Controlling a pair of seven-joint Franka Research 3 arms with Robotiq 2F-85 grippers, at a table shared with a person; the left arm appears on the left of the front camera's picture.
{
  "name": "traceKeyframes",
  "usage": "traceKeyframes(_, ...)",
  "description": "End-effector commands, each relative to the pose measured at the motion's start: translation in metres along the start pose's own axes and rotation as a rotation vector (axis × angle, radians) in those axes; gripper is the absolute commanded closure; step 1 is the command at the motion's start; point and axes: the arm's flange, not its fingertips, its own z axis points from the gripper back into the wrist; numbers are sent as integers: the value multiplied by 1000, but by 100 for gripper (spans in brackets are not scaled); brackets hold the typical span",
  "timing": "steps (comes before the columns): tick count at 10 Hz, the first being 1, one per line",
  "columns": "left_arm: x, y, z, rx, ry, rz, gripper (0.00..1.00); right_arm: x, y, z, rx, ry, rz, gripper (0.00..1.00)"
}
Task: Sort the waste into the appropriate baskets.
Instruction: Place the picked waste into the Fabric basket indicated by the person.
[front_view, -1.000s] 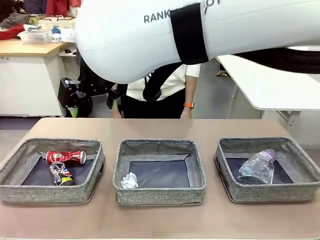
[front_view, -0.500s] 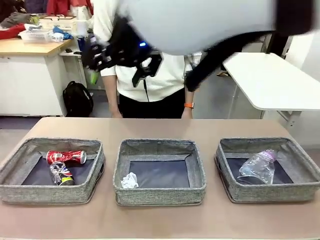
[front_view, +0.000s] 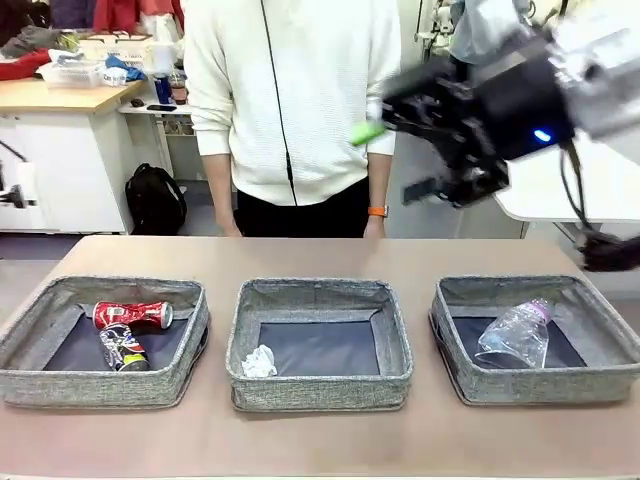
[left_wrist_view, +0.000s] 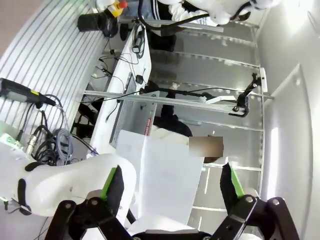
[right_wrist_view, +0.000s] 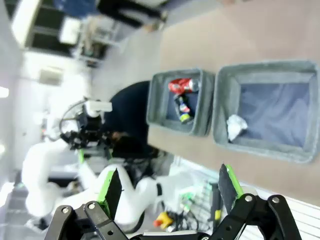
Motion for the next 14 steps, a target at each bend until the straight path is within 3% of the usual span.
traceKeyframes(1,-27,-6,3,-26,-94,4,0,22,-60,21,81,119,-36,0)
traceKeyframes(3,-19,-3,24,-65,-104,46,0,22,-110,-10,189,210,-49,0)
traceKeyframes(4,-12,-4,34,-50,-97,74,0,17,-124,-29,204,208,-103,0)
traceKeyframes(5,-32,-1,13,-29,-100,10,0,39,-69,21,160,146,-52,0)
traceKeyframes(7,-32,-1,13,-29,-100,10,0,39,-69,21,160,146,-52,0)
traceKeyframes(8,-26,0,19,-29,-106,31,0,48,-88,4,170,179,-75,0)
traceKeyframes(9,-17,2,11,-70,-208,-4,0,58,-113,41,264,177,-143,0)
traceKeyframes(11,-8,8,2,-140,-566,10,0,72,-165,112,406,234,-299,0)
traceKeyframes(13,-10,6,31,-199,-1023,-24,0,81,-192,139,437,187,-383,0)
traceKeyframes(14,-11,5,53,-211,-1218,-52,0,82,-194,130,416,187,-377,0)
